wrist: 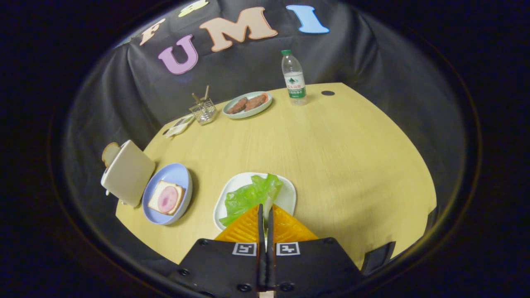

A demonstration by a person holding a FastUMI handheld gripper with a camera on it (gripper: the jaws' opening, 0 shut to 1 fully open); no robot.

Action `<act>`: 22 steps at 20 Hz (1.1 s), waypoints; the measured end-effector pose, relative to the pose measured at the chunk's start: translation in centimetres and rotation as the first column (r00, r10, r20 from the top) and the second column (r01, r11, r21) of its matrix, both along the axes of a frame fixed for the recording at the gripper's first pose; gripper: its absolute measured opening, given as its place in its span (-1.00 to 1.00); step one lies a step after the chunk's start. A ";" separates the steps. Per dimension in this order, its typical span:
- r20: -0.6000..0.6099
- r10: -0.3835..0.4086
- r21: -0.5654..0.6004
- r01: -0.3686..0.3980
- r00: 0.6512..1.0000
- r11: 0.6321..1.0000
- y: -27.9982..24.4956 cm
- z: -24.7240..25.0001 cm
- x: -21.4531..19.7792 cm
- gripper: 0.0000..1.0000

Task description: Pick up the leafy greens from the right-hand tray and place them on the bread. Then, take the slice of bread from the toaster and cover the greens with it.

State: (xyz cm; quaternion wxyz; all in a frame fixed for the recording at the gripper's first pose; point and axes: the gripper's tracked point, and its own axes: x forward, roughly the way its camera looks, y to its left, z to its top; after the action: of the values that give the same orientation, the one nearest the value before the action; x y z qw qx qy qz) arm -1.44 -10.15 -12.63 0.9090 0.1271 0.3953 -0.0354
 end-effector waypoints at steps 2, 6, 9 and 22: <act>0.031 0.024 0.001 -0.024 0.999 1.000 1.2 1.5 0.1 -0.93; 0.093 0.058 0.039 -0.061 0.994 0.997 4.7 4.7 0.3 -0.93; 0.138 0.094 0.062 -0.104 0.986 0.993 8.0 6.6 0.5 -0.93; 0.219 0.246 0.349 -0.311 0.944 0.884 25.7 7.7 4.7 -0.93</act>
State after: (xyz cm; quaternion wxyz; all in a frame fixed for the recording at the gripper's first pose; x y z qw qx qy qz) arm 3.24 15.55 -4.92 0.8929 0.2443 0.3306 0.1835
